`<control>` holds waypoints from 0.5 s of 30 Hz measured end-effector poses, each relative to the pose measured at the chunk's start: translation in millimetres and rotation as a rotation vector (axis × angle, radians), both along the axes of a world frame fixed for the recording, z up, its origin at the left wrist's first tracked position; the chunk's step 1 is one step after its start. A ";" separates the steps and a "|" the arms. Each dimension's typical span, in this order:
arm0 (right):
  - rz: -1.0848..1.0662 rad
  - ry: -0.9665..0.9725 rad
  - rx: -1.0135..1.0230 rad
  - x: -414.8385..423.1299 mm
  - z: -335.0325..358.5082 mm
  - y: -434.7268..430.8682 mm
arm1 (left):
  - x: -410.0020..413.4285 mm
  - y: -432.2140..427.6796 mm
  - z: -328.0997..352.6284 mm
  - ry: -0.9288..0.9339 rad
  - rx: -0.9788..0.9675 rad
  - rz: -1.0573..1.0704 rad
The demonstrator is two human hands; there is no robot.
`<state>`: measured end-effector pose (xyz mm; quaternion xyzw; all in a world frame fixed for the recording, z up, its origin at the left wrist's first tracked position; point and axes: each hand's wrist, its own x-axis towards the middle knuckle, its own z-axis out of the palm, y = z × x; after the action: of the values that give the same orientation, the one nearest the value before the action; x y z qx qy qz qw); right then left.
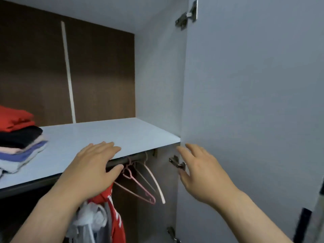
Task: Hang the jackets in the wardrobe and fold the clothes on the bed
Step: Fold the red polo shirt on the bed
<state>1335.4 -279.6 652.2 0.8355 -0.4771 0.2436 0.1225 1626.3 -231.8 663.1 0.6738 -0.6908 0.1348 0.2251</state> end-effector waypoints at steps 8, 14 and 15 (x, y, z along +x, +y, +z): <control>-0.234 -0.045 0.026 -176.7 -19.3 99.5 | -186.8 9.1 -20.6 -0.098 -0.054 -0.290; -0.520 -0.075 0.028 -306.4 -35.0 185.7 | -329.6 45.8 -27.1 0.190 -0.122 -0.814; -0.578 -0.086 0.031 -325.7 -37.9 199.9 | -352.5 51.7 -27.5 0.204 -0.113 -0.892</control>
<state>1009.7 -79.7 614.3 0.6555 -0.7039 0.2263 0.1537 1273.8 -180.1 635.5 0.3074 -0.8791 -0.0048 0.3644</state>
